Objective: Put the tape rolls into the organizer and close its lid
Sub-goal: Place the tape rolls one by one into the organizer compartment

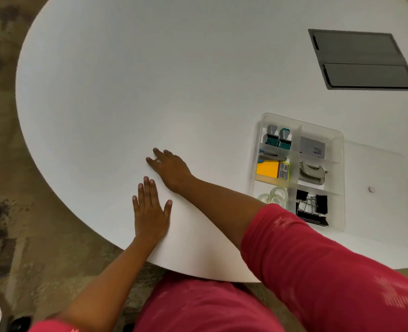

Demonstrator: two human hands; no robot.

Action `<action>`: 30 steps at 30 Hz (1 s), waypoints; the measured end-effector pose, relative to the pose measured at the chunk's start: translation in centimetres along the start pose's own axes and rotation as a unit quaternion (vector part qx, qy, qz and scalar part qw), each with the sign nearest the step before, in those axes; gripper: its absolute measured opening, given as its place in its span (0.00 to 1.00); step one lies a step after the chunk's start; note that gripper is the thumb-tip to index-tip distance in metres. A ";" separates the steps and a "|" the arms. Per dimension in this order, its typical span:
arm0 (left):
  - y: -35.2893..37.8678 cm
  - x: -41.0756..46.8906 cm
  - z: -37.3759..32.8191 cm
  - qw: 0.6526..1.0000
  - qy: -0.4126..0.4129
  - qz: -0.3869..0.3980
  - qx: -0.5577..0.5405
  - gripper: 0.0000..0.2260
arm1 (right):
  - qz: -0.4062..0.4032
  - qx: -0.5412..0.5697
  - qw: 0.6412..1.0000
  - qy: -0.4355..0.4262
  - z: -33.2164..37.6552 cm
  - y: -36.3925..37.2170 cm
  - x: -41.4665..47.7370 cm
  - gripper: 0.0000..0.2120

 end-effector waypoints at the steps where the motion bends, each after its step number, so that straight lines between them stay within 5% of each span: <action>1: 0.0 0.0 0.0 1.000 -0.001 0.001 0.000 0.33 | -0.004 -0.003 1.000 -0.015 0.2 0.1 -0.1 0.25; 5: 0.0 -0.1 0.1 1.000 -0.003 -0.001 0.001 0.33 | -0.049 -0.022 0.998 -0.032 0.5 -0.4 -0.8 0.21; 14: 0.1 -0.2 0.1 1.000 -0.003 0.005 -0.001 0.33 | -0.190 0.106 0.975 0.053 -2.1 -4.7 -7.5 0.29; 23: 0.1 -0.1 -0.3 0.999 -0.003 0.032 -0.009 0.34 | -0.343 0.163 0.887 0.263 -10.9 -6.1 -22.3 0.24; 27: 0.0 -0.3 -0.6 0.999 -0.005 0.049 -0.014 0.34 | -0.350 0.192 0.849 0.346 -14.5 -4.2 -26.9 0.25; 30: 0.0 -0.2 -0.9 0.997 -0.013 0.075 -0.003 0.34 | -0.303 0.213 0.858 0.356 -15.8 -2.4 -27.6 0.24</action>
Point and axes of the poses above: each hand's wrist, its own x-axis towards the middle knuckle, its own y-axis out of the palm, z = x × y, the point moved 10 cm from there along x, towards the middle knuckle, and after that the axes turned 7 degrees about -y, right-handed, at the moved point
